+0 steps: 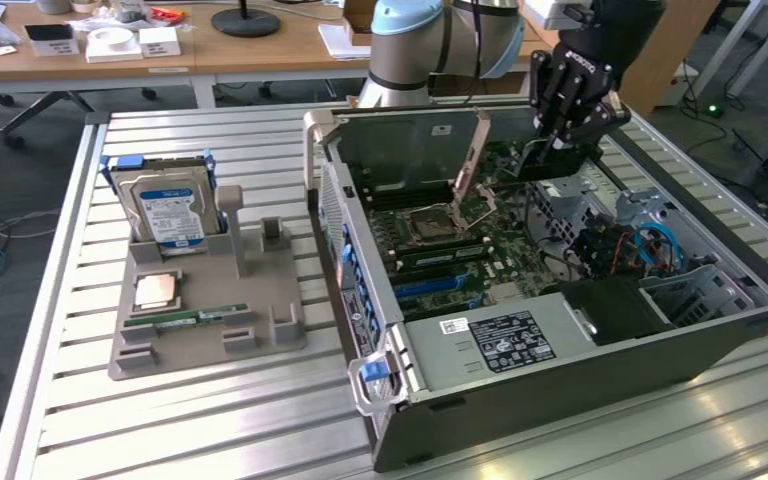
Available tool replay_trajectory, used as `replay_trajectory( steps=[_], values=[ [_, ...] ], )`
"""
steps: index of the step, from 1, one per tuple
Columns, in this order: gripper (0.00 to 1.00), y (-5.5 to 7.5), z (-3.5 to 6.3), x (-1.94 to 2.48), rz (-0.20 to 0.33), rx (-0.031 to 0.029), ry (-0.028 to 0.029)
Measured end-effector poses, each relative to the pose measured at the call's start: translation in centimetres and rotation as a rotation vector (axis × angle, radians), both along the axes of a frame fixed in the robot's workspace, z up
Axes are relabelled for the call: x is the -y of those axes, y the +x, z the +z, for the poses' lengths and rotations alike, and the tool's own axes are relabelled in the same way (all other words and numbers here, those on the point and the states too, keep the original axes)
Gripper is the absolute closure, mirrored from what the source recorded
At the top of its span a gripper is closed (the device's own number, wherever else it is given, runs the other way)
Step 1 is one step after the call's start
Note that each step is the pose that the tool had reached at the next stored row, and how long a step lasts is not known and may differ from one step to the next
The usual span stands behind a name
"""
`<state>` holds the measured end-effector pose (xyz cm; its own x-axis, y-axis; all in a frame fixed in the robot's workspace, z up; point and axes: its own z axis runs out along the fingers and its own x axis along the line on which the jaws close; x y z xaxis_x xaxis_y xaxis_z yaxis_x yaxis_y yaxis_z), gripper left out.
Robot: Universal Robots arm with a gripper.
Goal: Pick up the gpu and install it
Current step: 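Insert the gpu into the slot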
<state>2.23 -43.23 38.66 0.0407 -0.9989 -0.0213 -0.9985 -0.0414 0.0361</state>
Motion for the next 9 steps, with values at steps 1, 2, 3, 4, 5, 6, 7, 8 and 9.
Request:
replay_trajectory(
  steps=[1, 2, 3, 4, 5, 6, 7, 8, 9],
  values=[
    [0.74, -0.08, 0.0, 0.0, 0.0, 0.0005, 0.0],
    [0.74, -0.19, 0.0, 0.0, 0.0, 0.0012, 0.0001],
    [0.74, -0.31, 0.0, 0.0, 0.0, 0.0021, 0.0],
    [0.74, -0.44, 0.0, 0.0, 0.0, 0.0031, 0.0001],
    [0.74, -0.56, 0.0, 0.0, 0.0, 0.0041, 0.0001],
    [0.74, -0.68, 0.0, 0.0, 0.0, 0.0051, 0.0],
    [0.74, -0.78, 0.0, 0.0, 0.0, 0.0059, 0.0],
    [0.74, -0.86, -0.01, 0.0, 0.0, 0.0064, 0.0001],
    [0.74, -0.95, -0.01, 0.0, 0.0, 0.007, 0.0]
  ],
)
